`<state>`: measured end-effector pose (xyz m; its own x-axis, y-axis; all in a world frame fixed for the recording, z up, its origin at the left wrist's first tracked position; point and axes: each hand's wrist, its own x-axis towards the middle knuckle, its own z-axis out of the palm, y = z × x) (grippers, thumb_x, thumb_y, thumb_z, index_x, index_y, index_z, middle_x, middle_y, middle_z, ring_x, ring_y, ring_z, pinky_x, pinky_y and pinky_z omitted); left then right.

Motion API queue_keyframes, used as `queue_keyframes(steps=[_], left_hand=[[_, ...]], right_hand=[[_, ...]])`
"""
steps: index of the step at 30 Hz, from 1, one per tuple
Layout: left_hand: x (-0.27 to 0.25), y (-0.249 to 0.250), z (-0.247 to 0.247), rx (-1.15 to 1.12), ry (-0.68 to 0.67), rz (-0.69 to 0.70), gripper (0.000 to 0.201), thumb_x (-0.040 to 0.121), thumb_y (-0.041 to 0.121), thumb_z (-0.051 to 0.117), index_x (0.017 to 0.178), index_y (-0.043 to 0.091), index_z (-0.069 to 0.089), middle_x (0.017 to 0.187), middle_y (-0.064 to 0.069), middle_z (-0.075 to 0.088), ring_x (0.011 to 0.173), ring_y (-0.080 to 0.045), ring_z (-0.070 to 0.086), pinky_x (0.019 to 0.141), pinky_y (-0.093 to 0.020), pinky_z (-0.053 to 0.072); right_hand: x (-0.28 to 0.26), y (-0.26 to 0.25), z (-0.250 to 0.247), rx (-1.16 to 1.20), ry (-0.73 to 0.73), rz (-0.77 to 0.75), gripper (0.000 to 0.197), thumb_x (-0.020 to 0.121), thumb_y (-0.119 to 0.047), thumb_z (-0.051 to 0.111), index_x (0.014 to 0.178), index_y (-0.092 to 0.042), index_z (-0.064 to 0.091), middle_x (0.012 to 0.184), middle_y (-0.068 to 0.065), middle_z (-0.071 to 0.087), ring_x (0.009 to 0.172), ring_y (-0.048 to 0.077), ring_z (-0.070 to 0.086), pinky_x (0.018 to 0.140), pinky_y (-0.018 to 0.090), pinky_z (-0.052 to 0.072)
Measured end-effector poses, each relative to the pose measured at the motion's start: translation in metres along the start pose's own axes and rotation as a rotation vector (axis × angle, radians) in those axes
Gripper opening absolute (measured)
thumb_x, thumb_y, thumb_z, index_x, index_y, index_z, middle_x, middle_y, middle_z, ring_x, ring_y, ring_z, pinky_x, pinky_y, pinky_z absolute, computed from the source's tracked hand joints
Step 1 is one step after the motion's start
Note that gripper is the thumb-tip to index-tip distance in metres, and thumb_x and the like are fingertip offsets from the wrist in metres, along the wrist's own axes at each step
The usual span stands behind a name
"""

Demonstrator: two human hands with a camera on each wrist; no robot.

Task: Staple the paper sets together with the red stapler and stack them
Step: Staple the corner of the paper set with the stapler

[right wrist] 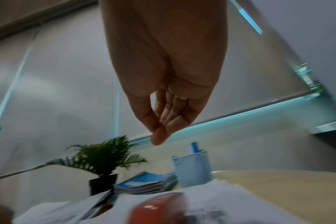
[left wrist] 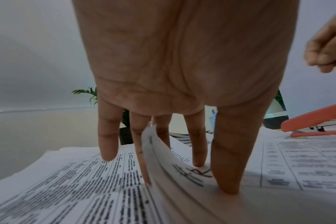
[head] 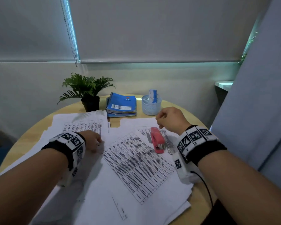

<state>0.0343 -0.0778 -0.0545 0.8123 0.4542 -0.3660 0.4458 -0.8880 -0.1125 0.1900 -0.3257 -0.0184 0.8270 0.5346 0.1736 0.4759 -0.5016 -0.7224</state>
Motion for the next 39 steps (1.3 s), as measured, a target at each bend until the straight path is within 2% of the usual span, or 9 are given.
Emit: queue_keyframes(steps=[4,6,9,13,16,21,26,33,39], left_hand=[[0.007,0.002,-0.001,0.008,-0.014,-0.06,0.05,0.081,0.019,0.064,0.128,0.026,0.051,0.133,0.0,0.051,0.118,-0.017,0.049,0.091,-0.022,0.04],[0.01,0.004,-0.001,-0.005,-0.019,-0.087,0.049,0.08,0.019,0.065,0.126,0.026,0.053,0.129,-0.001,0.052,0.112,-0.017,0.051,0.085,-0.019,0.04],[0.014,0.006,-0.001,-0.059,-0.022,-0.096,0.043,0.078,0.025,0.07,0.119,0.025,0.055,0.111,0.001,0.058,0.092,-0.012,0.053,0.073,-0.015,0.04],[0.021,0.002,0.001,-0.16,-0.023,-0.098,0.037,0.074,0.025,0.076,0.107,0.022,0.058,0.087,0.003,0.06,0.071,-0.009,0.057,0.055,-0.014,0.042],[0.024,-0.002,0.001,-0.135,-0.016,-0.082,0.039,0.074,0.029,0.077,0.107,0.023,0.057,0.089,0.001,0.06,0.076,-0.012,0.058,0.069,-0.019,0.046],[0.031,-0.01,0.004,-0.141,-0.007,-0.061,0.042,0.072,0.029,0.08,0.108,0.022,0.06,0.094,-0.002,0.063,0.077,-0.014,0.061,0.083,-0.029,0.051],[0.034,-0.012,0.006,-0.171,0.018,-0.084,0.039,0.067,0.025,0.083,0.099,0.025,0.061,0.092,-0.003,0.064,0.076,-0.017,0.065,0.083,-0.032,0.052],[0.033,-0.012,0.003,-0.158,-0.001,-0.088,0.039,0.065,0.029,0.085,0.095,0.03,0.06,0.091,-0.001,0.062,0.08,-0.017,0.061,0.086,-0.03,0.049],[0.019,-0.008,0.002,-0.127,-0.021,-0.057,0.037,0.074,0.042,0.076,0.104,0.033,0.056,0.105,0.002,0.058,0.089,-0.015,0.056,0.091,-0.026,0.043]], right_hand=[[-0.009,0.05,-0.042,-0.013,0.13,0.065,0.007,0.082,-0.006,0.061,0.079,-0.005,0.067,0.056,-0.008,0.063,0.052,0.003,0.063,0.049,0.009,0.042],[-0.016,0.076,-0.064,-0.005,0.164,0.116,0.008,0.083,-0.005,0.06,0.078,-0.005,0.066,0.061,-0.002,0.063,0.057,0.01,0.066,0.054,0.015,0.044],[-0.031,0.115,-0.096,-0.017,0.221,0.21,0.015,0.082,-0.001,0.058,0.071,-0.011,0.059,0.067,0.004,0.062,0.044,0.0,0.059,0.058,0.021,0.047],[-0.05,0.17,-0.126,-0.152,0.317,0.32,0.017,0.083,-0.007,0.056,0.067,-0.007,0.062,0.072,0.012,0.07,0.072,0.021,0.067,0.067,0.024,0.049],[-0.063,0.205,-0.133,-0.204,0.312,0.419,0.019,0.084,-0.008,0.055,0.073,-0.002,0.069,0.073,0.011,0.072,0.072,0.019,0.062,0.056,0.016,0.041],[-0.066,0.252,-0.126,-0.273,0.274,0.5,0.018,0.085,-0.001,0.057,0.085,-0.005,0.075,0.093,0.016,0.073,0.091,0.029,0.068,0.086,0.035,0.054],[-0.068,0.267,-0.126,-0.301,0.257,0.544,0.024,0.085,0.004,0.056,0.096,-0.006,0.075,0.103,0.015,0.071,0.098,0.029,0.065,0.088,0.03,0.051],[-0.058,0.239,-0.136,-0.34,0.194,0.454,0.027,0.088,-0.003,0.052,0.104,-0.006,0.074,0.109,0.011,0.07,0.108,0.026,0.062,0.098,0.033,0.046],[-0.031,0.169,-0.121,-0.32,0.133,0.332,0.027,0.089,-0.013,0.049,0.086,0.001,0.072,0.094,0.017,0.07,0.095,0.03,0.065,0.087,0.035,0.052]])
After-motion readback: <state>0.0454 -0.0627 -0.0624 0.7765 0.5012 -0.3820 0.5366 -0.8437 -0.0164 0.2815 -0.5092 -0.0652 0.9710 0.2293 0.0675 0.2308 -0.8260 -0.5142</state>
